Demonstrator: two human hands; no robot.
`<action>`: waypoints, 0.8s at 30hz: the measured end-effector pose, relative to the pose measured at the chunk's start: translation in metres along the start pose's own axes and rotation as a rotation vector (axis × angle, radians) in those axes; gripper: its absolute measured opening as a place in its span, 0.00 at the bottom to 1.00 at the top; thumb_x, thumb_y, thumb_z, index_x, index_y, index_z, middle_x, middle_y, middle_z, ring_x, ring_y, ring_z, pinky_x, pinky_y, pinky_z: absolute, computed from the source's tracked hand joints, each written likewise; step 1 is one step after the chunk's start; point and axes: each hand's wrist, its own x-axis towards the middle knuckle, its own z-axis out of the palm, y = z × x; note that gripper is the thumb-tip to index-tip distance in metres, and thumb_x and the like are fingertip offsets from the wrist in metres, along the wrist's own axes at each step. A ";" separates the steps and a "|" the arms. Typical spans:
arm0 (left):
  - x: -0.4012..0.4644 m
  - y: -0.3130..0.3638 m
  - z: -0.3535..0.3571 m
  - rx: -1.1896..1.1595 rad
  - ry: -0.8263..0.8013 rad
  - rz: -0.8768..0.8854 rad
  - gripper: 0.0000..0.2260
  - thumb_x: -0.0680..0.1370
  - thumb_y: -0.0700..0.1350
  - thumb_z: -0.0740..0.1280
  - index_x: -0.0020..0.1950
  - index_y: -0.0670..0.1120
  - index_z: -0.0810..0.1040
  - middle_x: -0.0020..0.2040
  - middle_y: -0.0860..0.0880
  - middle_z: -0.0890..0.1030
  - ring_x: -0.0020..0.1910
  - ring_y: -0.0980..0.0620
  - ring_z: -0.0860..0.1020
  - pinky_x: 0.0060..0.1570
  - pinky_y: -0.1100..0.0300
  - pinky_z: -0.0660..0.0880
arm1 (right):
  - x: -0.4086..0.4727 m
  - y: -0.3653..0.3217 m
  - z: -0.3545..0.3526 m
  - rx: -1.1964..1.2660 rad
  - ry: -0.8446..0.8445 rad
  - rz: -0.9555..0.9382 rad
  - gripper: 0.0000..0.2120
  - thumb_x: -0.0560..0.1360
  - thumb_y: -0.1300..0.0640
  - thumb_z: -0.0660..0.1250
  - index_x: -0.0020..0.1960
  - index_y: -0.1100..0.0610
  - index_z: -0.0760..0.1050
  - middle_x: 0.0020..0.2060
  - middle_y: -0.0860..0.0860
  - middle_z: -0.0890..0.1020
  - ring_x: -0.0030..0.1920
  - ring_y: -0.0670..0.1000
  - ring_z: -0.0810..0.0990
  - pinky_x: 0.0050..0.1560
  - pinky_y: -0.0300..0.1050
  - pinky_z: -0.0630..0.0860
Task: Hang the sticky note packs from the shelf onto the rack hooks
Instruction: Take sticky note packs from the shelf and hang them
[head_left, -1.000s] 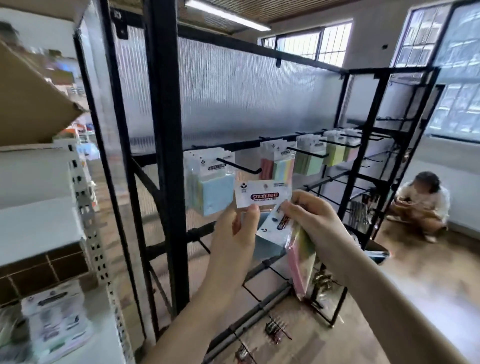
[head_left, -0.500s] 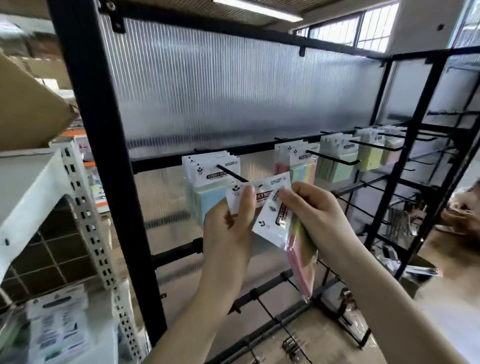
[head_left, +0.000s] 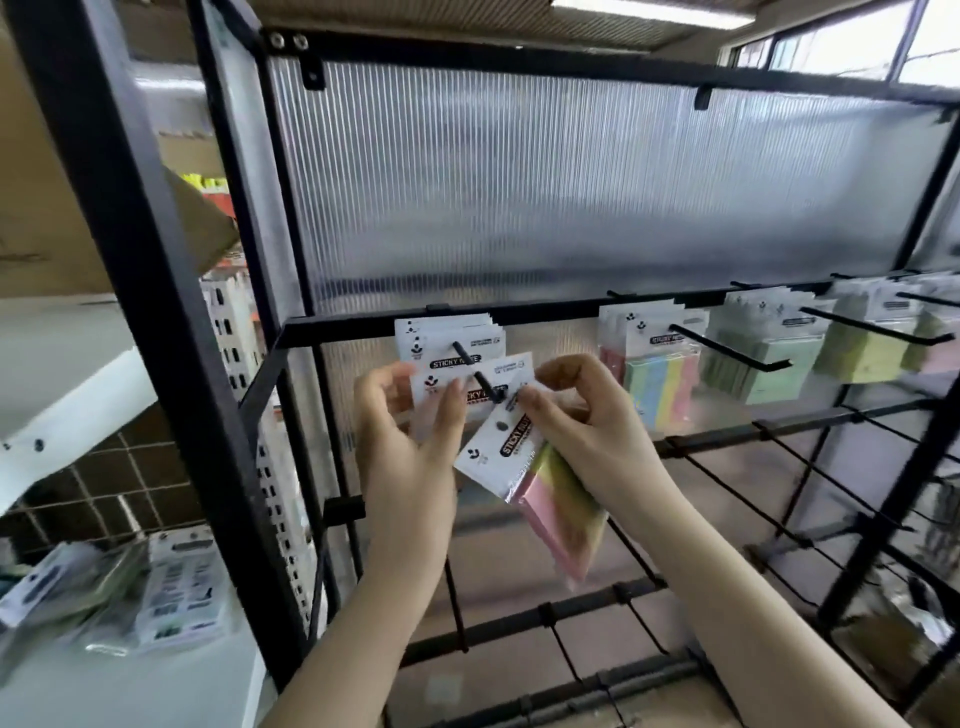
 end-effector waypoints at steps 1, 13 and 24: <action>0.003 -0.003 0.000 0.068 0.055 0.026 0.15 0.75 0.54 0.68 0.57 0.51 0.69 0.52 0.50 0.76 0.52 0.56 0.77 0.51 0.66 0.73 | 0.004 0.002 0.001 -0.037 0.012 0.001 0.09 0.74 0.50 0.69 0.48 0.52 0.71 0.43 0.48 0.81 0.39 0.39 0.81 0.37 0.30 0.74; 0.038 -0.032 0.003 0.440 0.277 0.062 0.09 0.76 0.43 0.69 0.40 0.45 0.70 0.34 0.54 0.71 0.32 0.59 0.70 0.31 0.72 0.68 | 0.037 0.026 0.021 -0.067 -0.065 0.065 0.13 0.77 0.50 0.66 0.40 0.54 0.66 0.40 0.54 0.79 0.41 0.54 0.80 0.35 0.39 0.72; -0.011 -0.027 0.013 0.447 0.270 -0.007 0.11 0.80 0.51 0.60 0.48 0.44 0.71 0.42 0.47 0.76 0.41 0.51 0.74 0.40 0.65 0.69 | 0.017 0.033 -0.003 0.041 -0.015 0.028 0.16 0.81 0.52 0.60 0.39 0.61 0.67 0.33 0.54 0.73 0.33 0.48 0.67 0.32 0.39 0.64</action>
